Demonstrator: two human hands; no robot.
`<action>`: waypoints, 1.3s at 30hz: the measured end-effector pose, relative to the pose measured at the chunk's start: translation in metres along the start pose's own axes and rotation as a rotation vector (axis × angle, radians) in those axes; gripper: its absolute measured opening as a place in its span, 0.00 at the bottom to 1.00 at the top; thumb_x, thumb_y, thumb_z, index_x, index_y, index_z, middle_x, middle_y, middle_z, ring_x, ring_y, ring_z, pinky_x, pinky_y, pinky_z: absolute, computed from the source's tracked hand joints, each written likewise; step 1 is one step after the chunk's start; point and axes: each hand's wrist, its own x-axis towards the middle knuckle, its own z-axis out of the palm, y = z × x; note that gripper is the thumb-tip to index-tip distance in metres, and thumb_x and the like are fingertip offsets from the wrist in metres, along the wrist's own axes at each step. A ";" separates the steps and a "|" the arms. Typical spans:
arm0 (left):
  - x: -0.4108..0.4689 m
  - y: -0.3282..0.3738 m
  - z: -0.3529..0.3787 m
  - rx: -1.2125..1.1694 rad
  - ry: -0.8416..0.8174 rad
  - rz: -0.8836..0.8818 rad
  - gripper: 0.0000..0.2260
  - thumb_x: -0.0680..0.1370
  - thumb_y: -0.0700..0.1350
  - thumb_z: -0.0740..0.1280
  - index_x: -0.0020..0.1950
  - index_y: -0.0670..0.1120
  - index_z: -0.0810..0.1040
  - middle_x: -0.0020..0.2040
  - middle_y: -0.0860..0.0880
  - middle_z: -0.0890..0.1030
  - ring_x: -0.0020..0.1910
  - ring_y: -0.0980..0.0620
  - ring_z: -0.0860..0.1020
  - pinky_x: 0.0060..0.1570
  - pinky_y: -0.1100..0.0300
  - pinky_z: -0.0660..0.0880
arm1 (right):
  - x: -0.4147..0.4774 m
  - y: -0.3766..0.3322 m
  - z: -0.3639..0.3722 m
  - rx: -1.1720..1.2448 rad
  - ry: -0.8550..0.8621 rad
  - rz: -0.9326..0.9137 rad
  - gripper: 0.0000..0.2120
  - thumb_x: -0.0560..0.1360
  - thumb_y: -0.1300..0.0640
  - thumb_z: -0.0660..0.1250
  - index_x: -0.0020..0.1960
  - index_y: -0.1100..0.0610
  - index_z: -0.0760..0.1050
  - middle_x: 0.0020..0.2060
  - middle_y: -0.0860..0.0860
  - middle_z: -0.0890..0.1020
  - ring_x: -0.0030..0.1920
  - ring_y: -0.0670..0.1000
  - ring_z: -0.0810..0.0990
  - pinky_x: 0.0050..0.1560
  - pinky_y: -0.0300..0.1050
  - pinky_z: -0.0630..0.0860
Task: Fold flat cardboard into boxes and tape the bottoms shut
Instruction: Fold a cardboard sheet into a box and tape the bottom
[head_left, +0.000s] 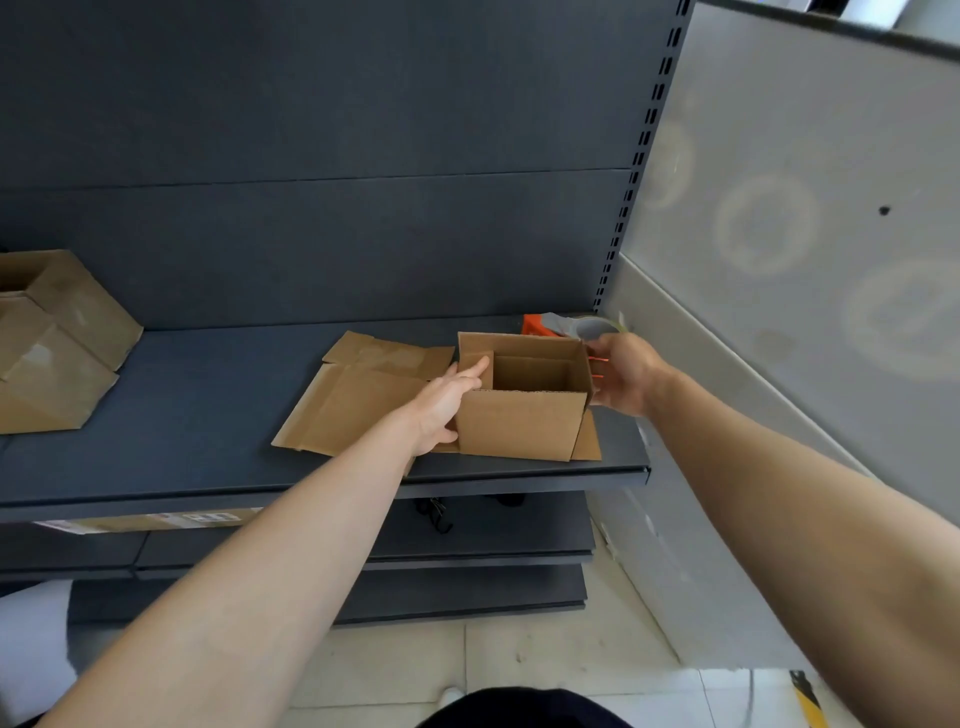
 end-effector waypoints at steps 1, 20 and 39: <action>0.000 -0.001 -0.001 0.000 -0.008 -0.007 0.20 0.83 0.45 0.54 0.76 0.58 0.61 0.79 0.53 0.45 0.77 0.46 0.47 0.72 0.38 0.55 | -0.001 0.003 -0.004 0.030 -0.028 -0.010 0.11 0.81 0.62 0.53 0.57 0.60 0.74 0.39 0.54 0.82 0.41 0.54 0.81 0.40 0.51 0.77; -0.002 0.002 -0.006 0.027 -0.152 -0.041 0.41 0.69 0.61 0.69 0.77 0.61 0.52 0.79 0.50 0.47 0.78 0.44 0.46 0.71 0.37 0.55 | 0.023 0.020 0.006 -0.320 0.137 -0.055 0.22 0.75 0.64 0.68 0.68 0.51 0.73 0.56 0.55 0.80 0.56 0.56 0.79 0.59 0.56 0.77; 0.013 -0.011 0.014 -0.019 0.243 0.089 0.22 0.71 0.51 0.75 0.62 0.61 0.72 0.68 0.49 0.69 0.64 0.45 0.70 0.63 0.46 0.72 | 0.018 0.013 -0.001 -0.019 -0.004 0.037 0.24 0.75 0.35 0.61 0.58 0.53 0.74 0.55 0.56 0.80 0.55 0.57 0.80 0.53 0.51 0.78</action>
